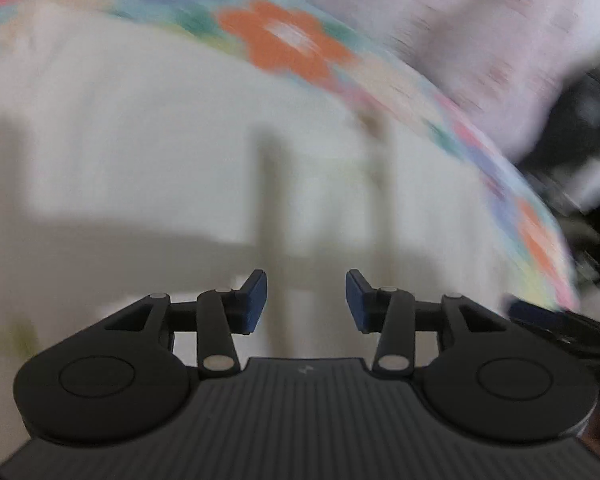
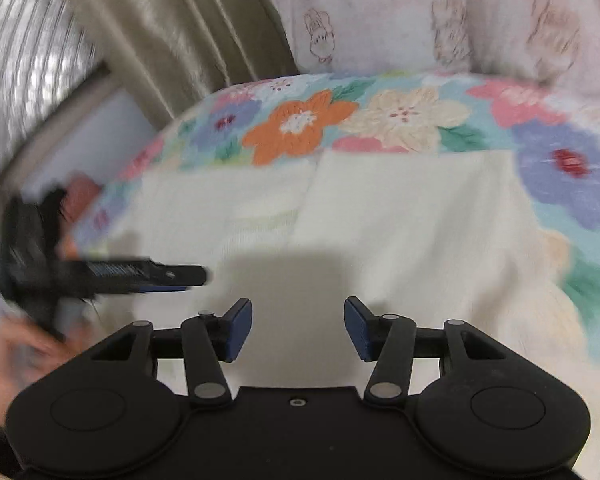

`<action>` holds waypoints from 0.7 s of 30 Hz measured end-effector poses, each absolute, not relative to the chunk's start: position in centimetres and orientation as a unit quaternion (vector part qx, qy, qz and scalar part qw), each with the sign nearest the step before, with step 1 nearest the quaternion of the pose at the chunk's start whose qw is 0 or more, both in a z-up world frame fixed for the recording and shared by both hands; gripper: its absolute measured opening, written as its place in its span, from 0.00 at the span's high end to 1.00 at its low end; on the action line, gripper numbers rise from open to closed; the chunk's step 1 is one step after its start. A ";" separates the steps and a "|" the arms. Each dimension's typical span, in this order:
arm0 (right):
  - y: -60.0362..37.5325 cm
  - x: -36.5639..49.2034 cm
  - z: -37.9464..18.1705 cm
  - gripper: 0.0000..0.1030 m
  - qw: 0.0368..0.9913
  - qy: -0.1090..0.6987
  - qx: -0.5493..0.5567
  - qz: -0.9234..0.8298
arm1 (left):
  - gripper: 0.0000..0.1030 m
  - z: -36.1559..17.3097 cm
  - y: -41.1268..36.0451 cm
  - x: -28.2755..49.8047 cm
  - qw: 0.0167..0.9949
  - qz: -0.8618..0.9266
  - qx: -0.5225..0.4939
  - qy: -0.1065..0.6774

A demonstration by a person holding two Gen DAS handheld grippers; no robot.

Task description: Fold clothes

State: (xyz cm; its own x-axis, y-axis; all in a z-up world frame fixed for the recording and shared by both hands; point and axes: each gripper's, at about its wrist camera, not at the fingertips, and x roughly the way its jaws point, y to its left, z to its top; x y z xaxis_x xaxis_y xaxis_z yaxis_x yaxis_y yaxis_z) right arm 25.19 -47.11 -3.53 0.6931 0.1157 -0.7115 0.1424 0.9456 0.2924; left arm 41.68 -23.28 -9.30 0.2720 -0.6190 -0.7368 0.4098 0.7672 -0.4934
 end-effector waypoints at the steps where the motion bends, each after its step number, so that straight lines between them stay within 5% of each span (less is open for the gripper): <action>1: -45.5 23.1 -3.7 0.40 0.914 0.381 0.138 -0.006 | 0.44 -9.0 -23.3 39.6 0.798 -0.332 -0.083 0.496; 9: -41.3 13.5 -8.4 0.35 0.879 0.433 0.201 -0.012 | 0.39 -10.6 -21.3 28.2 0.821 -0.292 -0.012 0.490; 15: -37.5 11.5 -9.7 0.32 0.870 0.488 0.072 -0.009 | 0.30 -11.2 -19.3 22.6 0.832 -0.236 0.106 0.491; 21: -35.3 8.9 -7.3 0.32 0.890 0.447 0.065 -0.061 | 0.30 -10.3 -9.4 20.8 0.841 -0.155 -0.018 0.518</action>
